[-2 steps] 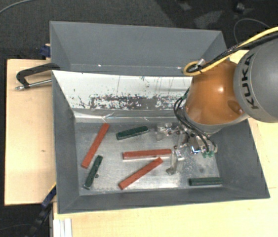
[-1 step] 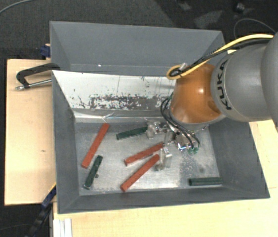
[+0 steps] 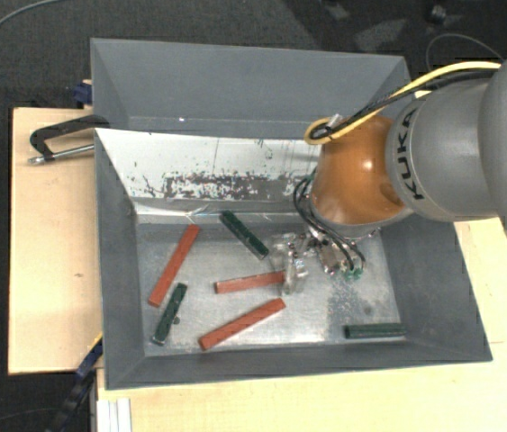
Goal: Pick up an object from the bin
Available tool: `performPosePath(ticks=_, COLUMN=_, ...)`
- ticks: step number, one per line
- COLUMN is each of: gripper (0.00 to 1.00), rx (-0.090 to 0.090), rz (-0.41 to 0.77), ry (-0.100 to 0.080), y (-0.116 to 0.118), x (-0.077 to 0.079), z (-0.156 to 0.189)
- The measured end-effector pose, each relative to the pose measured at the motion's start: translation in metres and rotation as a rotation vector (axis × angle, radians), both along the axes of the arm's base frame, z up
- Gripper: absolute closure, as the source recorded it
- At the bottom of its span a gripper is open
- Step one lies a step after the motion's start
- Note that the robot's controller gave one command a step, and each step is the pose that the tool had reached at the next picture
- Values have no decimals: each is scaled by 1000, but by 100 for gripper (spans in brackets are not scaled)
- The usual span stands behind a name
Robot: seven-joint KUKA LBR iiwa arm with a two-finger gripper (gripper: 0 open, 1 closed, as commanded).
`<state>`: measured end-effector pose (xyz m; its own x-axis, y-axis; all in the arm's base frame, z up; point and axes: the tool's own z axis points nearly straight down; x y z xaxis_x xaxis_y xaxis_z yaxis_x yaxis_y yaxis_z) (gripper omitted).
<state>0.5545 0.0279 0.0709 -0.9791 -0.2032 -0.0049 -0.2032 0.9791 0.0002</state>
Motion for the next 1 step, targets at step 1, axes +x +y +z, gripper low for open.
performPosePath(ticks=1, gripper=100, rx=0, rz=-14, ry=-12, y=-8, x=-9, z=207)
